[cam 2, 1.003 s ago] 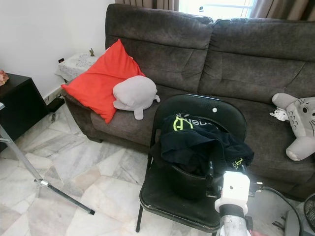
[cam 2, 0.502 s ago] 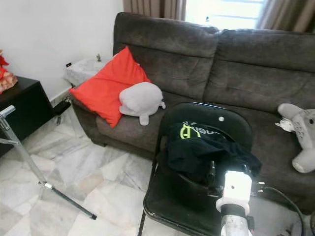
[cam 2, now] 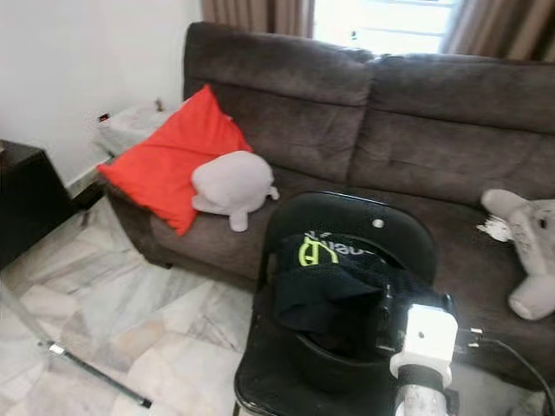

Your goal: Hang hanger

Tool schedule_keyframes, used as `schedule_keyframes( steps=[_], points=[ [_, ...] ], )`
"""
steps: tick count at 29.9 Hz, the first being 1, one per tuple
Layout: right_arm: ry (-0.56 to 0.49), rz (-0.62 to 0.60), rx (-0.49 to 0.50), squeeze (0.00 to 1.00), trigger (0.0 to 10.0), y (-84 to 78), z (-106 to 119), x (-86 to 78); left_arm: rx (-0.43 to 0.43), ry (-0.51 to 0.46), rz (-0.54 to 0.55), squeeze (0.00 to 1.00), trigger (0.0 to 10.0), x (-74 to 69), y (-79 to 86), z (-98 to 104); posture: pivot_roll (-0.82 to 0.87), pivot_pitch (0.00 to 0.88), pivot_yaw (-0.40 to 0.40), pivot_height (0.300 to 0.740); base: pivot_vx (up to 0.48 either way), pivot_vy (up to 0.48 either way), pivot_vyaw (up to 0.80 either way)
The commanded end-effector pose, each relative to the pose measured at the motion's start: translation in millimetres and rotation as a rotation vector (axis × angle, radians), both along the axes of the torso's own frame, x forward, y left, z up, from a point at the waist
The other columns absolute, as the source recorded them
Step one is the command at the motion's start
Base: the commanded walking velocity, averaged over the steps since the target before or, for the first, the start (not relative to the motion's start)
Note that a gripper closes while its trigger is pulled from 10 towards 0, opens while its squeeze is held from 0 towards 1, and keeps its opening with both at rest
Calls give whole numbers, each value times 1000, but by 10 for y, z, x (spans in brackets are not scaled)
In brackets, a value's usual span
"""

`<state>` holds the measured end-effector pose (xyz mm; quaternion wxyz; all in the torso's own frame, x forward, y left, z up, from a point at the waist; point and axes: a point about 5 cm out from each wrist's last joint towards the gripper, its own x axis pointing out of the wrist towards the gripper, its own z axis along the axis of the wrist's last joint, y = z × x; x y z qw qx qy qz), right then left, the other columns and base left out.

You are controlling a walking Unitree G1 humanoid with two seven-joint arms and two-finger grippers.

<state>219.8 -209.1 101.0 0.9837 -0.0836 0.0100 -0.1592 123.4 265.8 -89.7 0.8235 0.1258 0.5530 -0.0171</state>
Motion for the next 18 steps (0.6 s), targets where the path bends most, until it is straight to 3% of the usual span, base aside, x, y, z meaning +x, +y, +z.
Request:
schedule_keyframes(
  steps=[1,2,4,9,14,18],
  points=[
    [-1,-21,42,0,10000,-17,40,-25,10,21,-3,0,10000,-31,26,-3,4,0,14,740,0,0,0],
    [-8,-25,70,0,10000,-20,49,-28,10,22,-5,0,10000,-31,26,-3,4,0,14,740,0,0,0],
    [-22,7,33,0,10000,5,135,-37,12,21,-5,0,10000,-27,29,-1,-2,0,17,740,0,0,0],
    [13,-26,161,0,10000,-3,127,-156,15,21,-5,0,10000,-24,34,1,-9,0,26,740,0,0,0],
    [241,-36,141,0,10000,-88,-70,-225,15,20,-14,0,10000,-12,38,7,-24,0,34,740,0,0,0],
    [287,-53,200,0,10000,-111,-109,-192,14,19,-16,0,10000,-6,37,9,-21,0,36,740,0,0,0]
  ],
)
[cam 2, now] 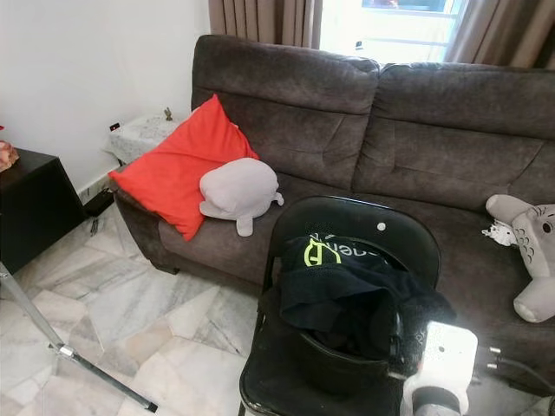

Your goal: Hang hanger

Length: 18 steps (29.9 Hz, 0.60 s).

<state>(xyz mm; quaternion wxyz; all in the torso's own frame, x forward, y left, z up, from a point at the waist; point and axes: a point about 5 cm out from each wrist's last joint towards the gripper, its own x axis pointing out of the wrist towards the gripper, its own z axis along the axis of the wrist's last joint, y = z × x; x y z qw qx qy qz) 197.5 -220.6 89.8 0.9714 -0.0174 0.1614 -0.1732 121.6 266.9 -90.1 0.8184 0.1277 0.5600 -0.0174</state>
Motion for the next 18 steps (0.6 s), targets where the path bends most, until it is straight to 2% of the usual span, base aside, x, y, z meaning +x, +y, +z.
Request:
schedule_keyframes(
  steps=[1,2,6,11,16,18],
  points=[
    [10,3,24,0,10000,5,3,32,10,2,-15,0,10000,11,26,12,-21,0,36,740,0,0,0],
    [39,63,29,0,10000,29,16,105,9,-1,-13,0,10000,19,25,15,-18,0,37,740,0,0,0],
    [63,138,23,0,10000,48,46,233,10,-4,-12,0,10000,29,25,18,-9,0,36,740,0,0,0],
    [24,195,18,0,10000,67,160,388,11,-7,-1,0,10000,31,31,20,-4,0,35,740,0,0,0],
    [26,218,30,0,10000,92,177,418,9,-6,-2,0,10000,31,33,21,-8,0,36,740,0,0,0],
    [83,257,50,0,10000,142,98,433,5,-3,-8,0,10000,31,29,20,-8,0,38,740,0,0,0]
  ],
)
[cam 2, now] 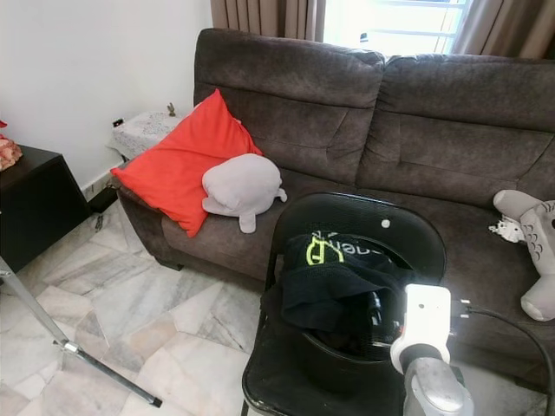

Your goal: Hang hanger

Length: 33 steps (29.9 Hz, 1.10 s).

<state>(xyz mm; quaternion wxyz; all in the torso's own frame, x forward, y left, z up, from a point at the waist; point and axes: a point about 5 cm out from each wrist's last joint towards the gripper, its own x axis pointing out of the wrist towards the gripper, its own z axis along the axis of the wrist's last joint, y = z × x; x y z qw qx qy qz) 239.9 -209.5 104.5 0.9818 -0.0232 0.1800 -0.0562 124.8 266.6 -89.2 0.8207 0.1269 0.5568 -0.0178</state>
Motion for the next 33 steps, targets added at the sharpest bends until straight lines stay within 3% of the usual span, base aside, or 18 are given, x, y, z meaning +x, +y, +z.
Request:
schedule_keyframes(
  steps=[1,5,15,23,33],
  points=[
    [45,25,12,0,10000,31,-50,9,7,5,-7,0,10000,-1,32,11,-8,0,38,740,0,0,0],
    [81,69,24,0,10000,104,-91,39,7,8,-10,0,10000,-6,31,9,-2,0,34,740,0,0,0],
    [-6,194,77,0,10000,293,93,194,7,10,-8,0,10000,-18,28,4,2,0,33,740,0,0,0],
    [93,80,59,0,10000,178,-77,113,4,18,-18,0,10000,-32,24,-2,3,0,35,740,0,0,0],
    [89,-44,63,0,10000,59,-96,115,6,22,-24,0,10000,-37,27,-2,3,0,37,740,0,0,0]
  ],
)
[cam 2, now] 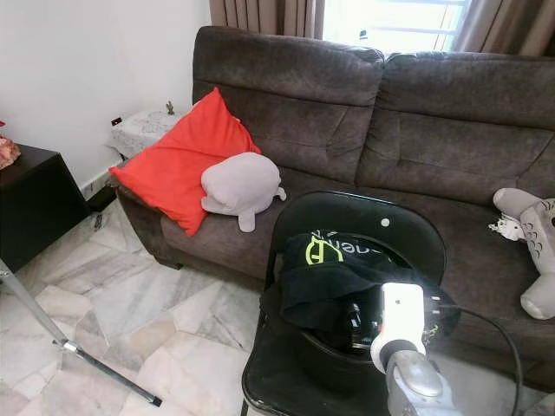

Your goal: Hang hanger

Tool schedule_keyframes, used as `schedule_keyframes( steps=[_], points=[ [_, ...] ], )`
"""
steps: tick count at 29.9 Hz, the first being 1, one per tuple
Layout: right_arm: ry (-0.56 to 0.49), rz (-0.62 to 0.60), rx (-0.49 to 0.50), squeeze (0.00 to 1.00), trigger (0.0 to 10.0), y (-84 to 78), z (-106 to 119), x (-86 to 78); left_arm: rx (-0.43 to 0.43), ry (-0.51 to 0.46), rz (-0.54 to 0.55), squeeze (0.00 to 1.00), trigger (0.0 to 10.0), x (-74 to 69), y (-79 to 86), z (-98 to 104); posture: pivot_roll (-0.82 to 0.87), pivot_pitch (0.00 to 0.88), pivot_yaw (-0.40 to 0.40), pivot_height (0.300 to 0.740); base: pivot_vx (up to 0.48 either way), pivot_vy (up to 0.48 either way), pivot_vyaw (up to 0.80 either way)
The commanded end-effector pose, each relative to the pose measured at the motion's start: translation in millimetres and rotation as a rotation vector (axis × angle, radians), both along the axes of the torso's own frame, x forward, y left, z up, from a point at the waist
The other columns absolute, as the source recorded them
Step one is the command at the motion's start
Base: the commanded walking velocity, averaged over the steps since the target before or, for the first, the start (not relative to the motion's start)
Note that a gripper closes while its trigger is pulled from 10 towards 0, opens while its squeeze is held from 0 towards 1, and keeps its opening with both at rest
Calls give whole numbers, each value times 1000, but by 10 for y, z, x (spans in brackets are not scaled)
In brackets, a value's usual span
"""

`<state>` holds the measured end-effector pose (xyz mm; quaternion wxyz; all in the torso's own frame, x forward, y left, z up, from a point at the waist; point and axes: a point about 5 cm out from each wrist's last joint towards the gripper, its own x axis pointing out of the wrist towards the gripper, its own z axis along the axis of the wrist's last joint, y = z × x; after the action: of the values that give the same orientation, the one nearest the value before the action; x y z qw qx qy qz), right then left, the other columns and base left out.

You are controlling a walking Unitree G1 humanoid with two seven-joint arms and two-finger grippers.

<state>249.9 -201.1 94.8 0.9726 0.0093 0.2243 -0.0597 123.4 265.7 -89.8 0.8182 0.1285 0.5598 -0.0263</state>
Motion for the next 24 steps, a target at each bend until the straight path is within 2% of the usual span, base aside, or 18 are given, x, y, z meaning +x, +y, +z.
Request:
schedule_keyframes(
  steps=[1,4,5,8,9,10,11,12,13,15,16,23,24],
  points=[
    [-8,-39,20,0,10000,-24,2,31,12,11,-8,0,10000,-22,35,5,6,0,37,740,0,0,0],
    [-37,-43,40,0,10000,-7,30,63,12,11,-8,0,10000,-18,37,6,6,0,37,740,0,0,0],
    [-41,-44,50,0,0,1,33,73,13,11,-8,0,10000,-18,38,7,6,0,37,740,0,0,0],
    [-35,-46,71,0,0,23,28,91,12,11,-7,0,10000,-16,37,7,9,0,37,740,0,0,0],
    [-27,-43,79,0,510,42,12,98,10,11,-6,0,10000,-14,36,7,12,0,36,740,0,0,0],
    [-22,-41,85,0,2431,56,0,102,10,11,-6,0,10000,-14,36,7,12,0,36,740,0,0,0],
    [-30,-30,94,0,1137,86,-2,113,9,11,-6,0,10000,-12,36,8,13,0,36,740,0,0,0],
    [-30,-30,94,0,1137,86,-2,113,9,11,-6,0,10000,-12,36,8,13,0,36,740,0,0,0],
    [-35,-23,95,0,0,106,2,116,10,11,-6,0,10000,-11,36,8,13,0,36,740,0,0,0],
    [-27,-18,103,0,0,130,-7,114,10,12,-5,0,10000,-12,37,8,13,0,36,740,0,0,0],
    [-18,-14,102,0,10000,143,-18,113,10,12,-6,0,10000,-12,37,8,16,0,37,740,0,0,0],
    [-6,-15,104,0,10000,164,-40,109,7,16,-8,0,10000,-13,36,8,16,0,38,740,0,0,0],
    [-15,-19,106,0,7333,161,-32,113,9,19,-11,0,10000,-13,37,7,16,0,37,740,0,0,0]
  ],
)
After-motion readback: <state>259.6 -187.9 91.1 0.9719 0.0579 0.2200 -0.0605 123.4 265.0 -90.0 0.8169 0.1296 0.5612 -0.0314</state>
